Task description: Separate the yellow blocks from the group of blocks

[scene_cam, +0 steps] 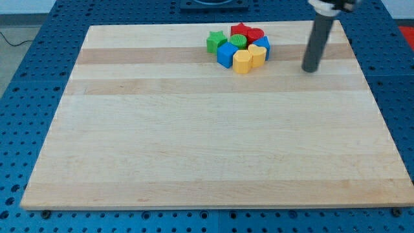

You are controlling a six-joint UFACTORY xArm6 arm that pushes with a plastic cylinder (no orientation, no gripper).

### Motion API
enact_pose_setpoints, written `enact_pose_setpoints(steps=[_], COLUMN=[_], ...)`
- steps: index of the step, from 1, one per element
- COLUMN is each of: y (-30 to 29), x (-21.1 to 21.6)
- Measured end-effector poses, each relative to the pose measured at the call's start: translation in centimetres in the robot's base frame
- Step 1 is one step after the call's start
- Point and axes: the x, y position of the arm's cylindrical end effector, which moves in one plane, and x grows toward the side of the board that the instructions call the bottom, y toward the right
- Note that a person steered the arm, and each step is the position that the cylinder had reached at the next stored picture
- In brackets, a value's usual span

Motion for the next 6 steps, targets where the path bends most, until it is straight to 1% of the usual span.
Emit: enact_pose_setpoints(steps=[1, 2, 3, 4, 6], y=[5.2, 5.7, 1.3, -5.9, -21.1], x=[0.1, -4.8, -7.8, -6.9, -1.8])
